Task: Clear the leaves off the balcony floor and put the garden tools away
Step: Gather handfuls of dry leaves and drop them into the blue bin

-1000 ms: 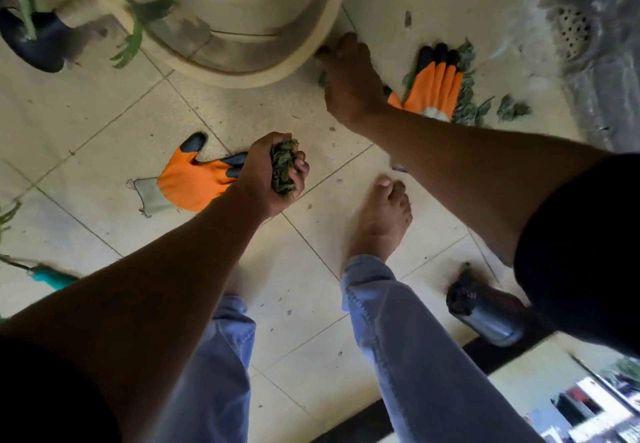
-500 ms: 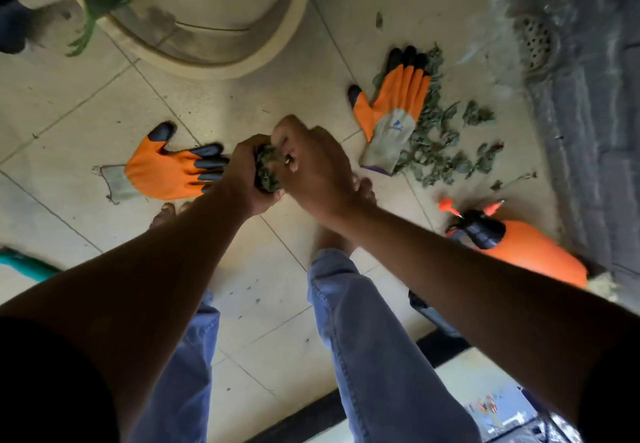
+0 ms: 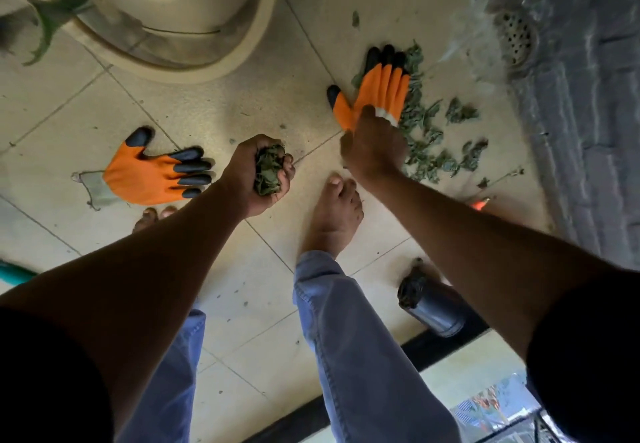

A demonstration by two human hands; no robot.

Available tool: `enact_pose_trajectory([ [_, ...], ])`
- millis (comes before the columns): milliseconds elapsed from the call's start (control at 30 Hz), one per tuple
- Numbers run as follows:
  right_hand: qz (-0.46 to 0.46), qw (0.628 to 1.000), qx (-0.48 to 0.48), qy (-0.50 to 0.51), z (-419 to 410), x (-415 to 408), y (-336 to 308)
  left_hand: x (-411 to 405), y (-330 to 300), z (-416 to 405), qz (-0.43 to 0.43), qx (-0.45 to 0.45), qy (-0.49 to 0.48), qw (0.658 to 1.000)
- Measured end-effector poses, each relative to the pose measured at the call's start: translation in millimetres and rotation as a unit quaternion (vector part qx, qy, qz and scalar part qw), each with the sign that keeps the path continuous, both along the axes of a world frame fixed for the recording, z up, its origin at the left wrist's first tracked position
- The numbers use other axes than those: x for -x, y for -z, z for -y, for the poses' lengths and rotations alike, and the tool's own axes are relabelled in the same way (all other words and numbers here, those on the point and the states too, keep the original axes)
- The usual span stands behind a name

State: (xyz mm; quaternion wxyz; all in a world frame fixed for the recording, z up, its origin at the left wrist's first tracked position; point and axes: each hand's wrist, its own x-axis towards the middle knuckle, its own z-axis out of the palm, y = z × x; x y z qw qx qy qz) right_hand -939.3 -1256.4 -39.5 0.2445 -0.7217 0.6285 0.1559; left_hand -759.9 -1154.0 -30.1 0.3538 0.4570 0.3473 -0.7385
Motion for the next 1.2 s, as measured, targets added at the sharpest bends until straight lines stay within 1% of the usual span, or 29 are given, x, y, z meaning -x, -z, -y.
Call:
enact_pose_trajectory([
  [67,0.011,1.0,-0.011,0.012,17,7,23,-2,0,1,0.005,0.003,0.018,1.0],
  [133,0.0,1.0,-0.018,0.007,27,7,38,-4,-1,3,0.003,0.002,0.031,0.999],
  [233,0.023,0.999,-0.02,0.011,28,7,40,-7,-5,5,0.005,0.006,0.045,0.999],
  [300,0.033,0.999,-0.028,0.013,23,11,22,-10,-7,5,0.01,0.01,0.05,0.999],
  [367,-0.027,0.999,-0.028,0.001,11,18,-3,-13,-11,5,0.007,0.017,0.058,0.998],
  [400,-0.052,0.999,-0.011,-0.011,4,19,-17,-14,-14,4,0.005,0.02,0.062,0.998],
  [433,-0.052,0.998,0.019,-0.03,-4,18,-31,-15,-17,3,0.002,0.02,0.066,0.998],
  [500,-0.012,0.996,0.054,-0.066,-19,7,-54,-17,-23,0,0.001,0.017,0.069,0.997],
  [567,0.029,0.992,0.055,-0.111,-35,-3,-63,-19,-27,-6,-0.006,0.012,0.07,0.997],
  [667,0.064,0.98,0.049,-0.18,-53,-19,-66,-25,-28,-14,-0.003,-0.005,0.087,0.996],
  [767,0.112,0.97,0.015,-0.216,-62,-37,-51,-35,-26,-17,-0.001,0.0,0.1,0.995],
  [867,0.135,0.968,-0.055,-0.202,-59,-52,-31,-49,-23,-16,0.0,0.005,0.103,0.995],
  [933,0.108,0.975,-0.052,-0.186,-47,-56,-21,-55,-22,-12,0.006,0.003,0.103,0.995],
  [1033,0.005,0.989,0.007,-0.148,-14,-44,-8,-58,-19,-4,-0.012,0.021,0.082,0.996],
  [1100,-0.061,0.988,0.049,-0.134,11,-25,4,-54,-17,2,-0.02,0.031,0.081,0.996],
  [1200,-0.097,0.986,0.071,-0.117,43,1,19,-45,-9,12,-0.005,0.024,0.089,0.996],
])
